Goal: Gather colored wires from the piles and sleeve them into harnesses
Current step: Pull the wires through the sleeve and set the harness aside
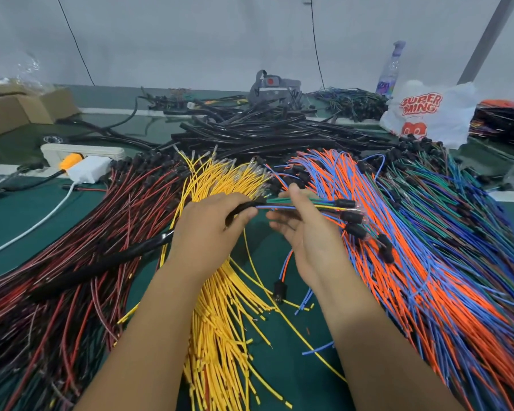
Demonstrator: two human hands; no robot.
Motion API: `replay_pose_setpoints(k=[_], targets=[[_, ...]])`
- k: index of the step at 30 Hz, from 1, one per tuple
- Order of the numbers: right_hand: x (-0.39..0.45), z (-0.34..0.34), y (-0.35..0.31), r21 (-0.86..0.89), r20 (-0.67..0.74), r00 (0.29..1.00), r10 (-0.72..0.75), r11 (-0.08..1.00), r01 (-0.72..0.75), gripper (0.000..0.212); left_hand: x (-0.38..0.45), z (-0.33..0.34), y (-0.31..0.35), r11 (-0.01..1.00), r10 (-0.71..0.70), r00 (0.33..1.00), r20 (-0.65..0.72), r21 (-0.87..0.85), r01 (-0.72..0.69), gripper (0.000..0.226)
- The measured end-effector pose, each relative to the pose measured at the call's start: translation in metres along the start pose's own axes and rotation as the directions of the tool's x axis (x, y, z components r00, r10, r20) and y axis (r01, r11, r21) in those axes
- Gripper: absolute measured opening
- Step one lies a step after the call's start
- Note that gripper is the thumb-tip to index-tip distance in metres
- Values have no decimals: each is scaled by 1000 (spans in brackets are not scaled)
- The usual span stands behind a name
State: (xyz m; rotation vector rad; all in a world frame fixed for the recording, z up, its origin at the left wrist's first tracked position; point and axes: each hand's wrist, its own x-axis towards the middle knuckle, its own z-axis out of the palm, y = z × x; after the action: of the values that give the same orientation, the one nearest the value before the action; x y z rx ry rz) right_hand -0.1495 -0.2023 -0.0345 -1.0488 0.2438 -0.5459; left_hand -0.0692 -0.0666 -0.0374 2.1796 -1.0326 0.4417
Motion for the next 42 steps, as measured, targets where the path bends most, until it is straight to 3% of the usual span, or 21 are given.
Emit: replay_pose_setpoints(k=[5,10,13,15,20,23,26,29,32,35,42], targets=[[0,-5,0,-232,-28,990,-138,964,128,23,1,-3,2,990,82,996,45,112,-87,27],[-1,-2,5,-400,32,990,-138,906,139,19,0,1,13,983,149,988,35,106,-152,23],[-1,-1,9,-344,64,993,-103,931,119,20,-1,4,18,985,150,987,55,72,-154,23],[-1,1,7,-203,72,997,-40,978,54,9,-1,6,19,992,121,993,9,31,-121,19],[0,3,1,175,164,984,72,979,-101,43,1,9,15,976,-85,992,-93,-208,64,12],[2,-1,-5,304,123,990,68,947,-102,39,-1,4,9,976,-100,993,-65,-198,85,12],[3,-4,-10,328,41,999,10,944,-23,23,-2,-1,3,997,-54,998,34,-54,56,15],[3,-5,-13,272,-36,999,-37,961,45,28,-2,-3,-3,999,-34,996,87,35,31,20],[4,-6,-15,150,-119,990,-77,984,95,34,-1,-5,-8,1000,-28,995,95,-7,28,25],[4,-7,-17,171,-177,982,-65,981,95,14,-2,-5,-9,999,-3,994,111,-33,7,21],[8,-11,-19,114,-131,985,-112,985,127,16,-3,-7,-4,996,-32,996,87,-78,39,18]])
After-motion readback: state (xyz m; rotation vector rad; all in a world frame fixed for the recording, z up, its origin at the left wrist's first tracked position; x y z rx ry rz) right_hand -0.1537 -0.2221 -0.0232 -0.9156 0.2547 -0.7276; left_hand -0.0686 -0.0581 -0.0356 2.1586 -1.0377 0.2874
